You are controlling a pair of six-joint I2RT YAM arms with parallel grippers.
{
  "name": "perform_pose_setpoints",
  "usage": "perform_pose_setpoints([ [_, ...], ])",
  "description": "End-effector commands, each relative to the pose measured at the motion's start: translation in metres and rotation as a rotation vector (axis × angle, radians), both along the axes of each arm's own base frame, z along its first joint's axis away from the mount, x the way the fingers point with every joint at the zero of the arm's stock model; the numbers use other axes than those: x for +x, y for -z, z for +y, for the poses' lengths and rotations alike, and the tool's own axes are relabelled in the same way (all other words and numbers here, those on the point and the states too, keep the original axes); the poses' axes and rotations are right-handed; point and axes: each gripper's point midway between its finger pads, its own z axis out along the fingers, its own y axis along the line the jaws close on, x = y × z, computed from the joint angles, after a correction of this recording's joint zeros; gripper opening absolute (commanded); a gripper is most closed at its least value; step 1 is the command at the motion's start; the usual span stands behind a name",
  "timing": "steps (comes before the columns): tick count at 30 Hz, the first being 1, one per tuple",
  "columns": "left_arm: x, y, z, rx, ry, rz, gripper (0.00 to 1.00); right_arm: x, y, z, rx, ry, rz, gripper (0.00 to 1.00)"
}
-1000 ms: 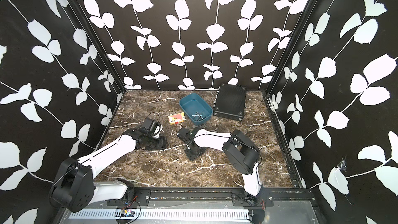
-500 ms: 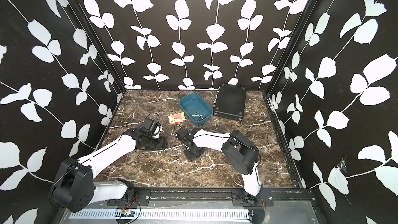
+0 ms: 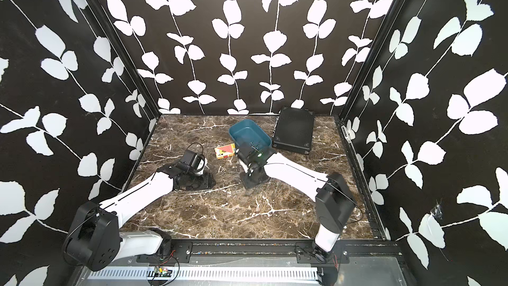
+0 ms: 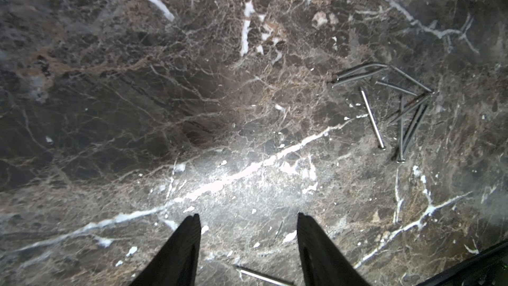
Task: Put the nails on the desktop into the storage box
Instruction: Place the nail in the storage box.
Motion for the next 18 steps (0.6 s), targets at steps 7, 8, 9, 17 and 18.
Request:
perform_pose_setpoints([
  [7,-0.01,0.001,0.006,-0.01,-0.031,0.009,0.59,0.115,-0.045,0.012,0.44,0.439,0.066,0.0],
  [8,-0.011,0.001,0.006,-0.013,-0.033,0.01,0.59,0.126,-0.042,0.011,0.465,0.474,0.07,0.0],
  [9,-0.012,0.0,0.006,-0.015,-0.035,0.008,0.58,0.137,-0.038,0.011,0.47,0.5,0.071,0.0],
  [17,-0.013,-0.005,0.007,-0.018,-0.044,0.005,0.59,0.201,0.009,0.003,0.469,0.673,0.074,0.12],
  [18,-0.012,-0.006,0.007,-0.017,-0.042,0.004,0.59,0.207,0.014,0.003,0.472,0.686,0.076,0.24],
])
